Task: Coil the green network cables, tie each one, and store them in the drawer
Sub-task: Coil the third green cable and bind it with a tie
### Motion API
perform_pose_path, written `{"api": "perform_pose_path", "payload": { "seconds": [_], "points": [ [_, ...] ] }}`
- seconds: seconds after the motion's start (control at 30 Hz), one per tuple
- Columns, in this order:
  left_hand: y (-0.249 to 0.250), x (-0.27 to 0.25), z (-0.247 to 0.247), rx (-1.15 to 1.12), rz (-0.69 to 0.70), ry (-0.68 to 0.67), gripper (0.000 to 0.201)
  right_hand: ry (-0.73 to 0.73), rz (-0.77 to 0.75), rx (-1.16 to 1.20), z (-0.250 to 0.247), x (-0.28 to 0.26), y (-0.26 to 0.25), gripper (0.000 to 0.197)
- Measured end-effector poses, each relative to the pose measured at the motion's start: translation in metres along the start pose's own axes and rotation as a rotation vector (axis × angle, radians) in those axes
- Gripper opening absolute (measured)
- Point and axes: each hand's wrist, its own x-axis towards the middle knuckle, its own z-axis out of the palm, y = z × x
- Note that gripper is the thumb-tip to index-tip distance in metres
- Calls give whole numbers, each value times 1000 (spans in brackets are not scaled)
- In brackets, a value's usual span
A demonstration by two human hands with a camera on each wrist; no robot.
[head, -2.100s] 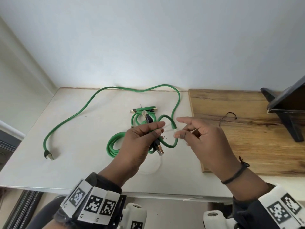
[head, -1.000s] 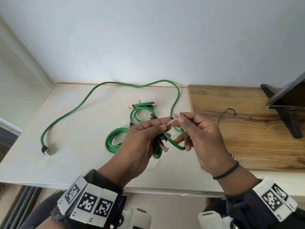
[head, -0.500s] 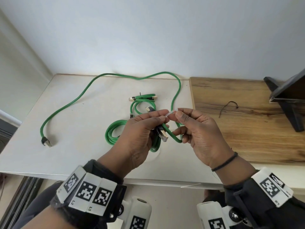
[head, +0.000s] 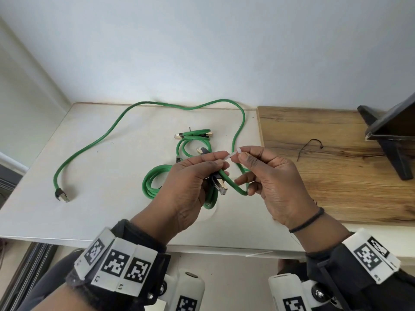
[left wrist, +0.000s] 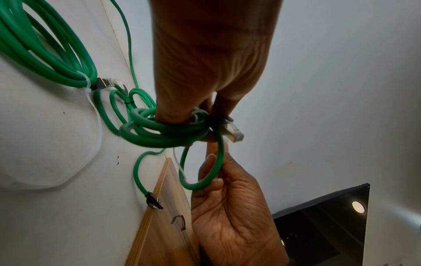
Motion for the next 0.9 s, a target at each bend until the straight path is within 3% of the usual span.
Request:
{"api": "perform_pose_path", "payload": {
  "seconds": [0.9],
  "points": [
    [1,-1,-1,35,-4,-1,21,-25,-28,-29,-1,0,0,12]
  ]
}}
